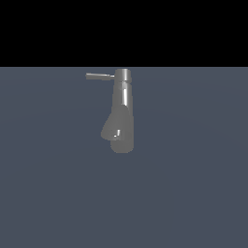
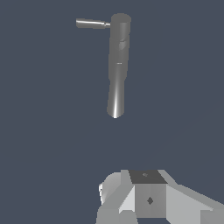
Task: Turn on the faucet by rotating a designated handle.
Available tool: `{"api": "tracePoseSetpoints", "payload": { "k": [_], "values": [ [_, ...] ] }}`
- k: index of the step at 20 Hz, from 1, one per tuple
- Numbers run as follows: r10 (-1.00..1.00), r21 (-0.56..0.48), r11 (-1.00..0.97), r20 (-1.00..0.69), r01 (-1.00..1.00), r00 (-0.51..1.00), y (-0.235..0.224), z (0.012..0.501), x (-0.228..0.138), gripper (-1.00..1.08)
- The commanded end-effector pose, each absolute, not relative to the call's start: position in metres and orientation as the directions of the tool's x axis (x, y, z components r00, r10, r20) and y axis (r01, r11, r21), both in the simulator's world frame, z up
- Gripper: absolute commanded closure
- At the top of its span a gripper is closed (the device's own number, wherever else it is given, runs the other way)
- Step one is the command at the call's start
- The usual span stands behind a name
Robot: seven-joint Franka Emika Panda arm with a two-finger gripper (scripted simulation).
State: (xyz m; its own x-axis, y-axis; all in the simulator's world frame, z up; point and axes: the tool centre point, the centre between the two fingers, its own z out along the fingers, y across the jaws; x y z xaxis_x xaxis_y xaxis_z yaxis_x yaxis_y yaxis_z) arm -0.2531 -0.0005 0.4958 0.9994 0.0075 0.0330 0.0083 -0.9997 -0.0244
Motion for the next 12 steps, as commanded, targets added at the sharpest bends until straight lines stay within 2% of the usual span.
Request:
{"api": "tracePoseSetpoints", "payload": {
  "k": [1,12],
  "values": [
    [0.008,-0.024,-1.0,0.033,0.008,0.999,-0.001,0.496,-0.253,1.08],
    [0.002,-0.005,-1.0,0.037,0.002,0.999,-0.017,0.503,-0.254,1.08]
  ]
}}
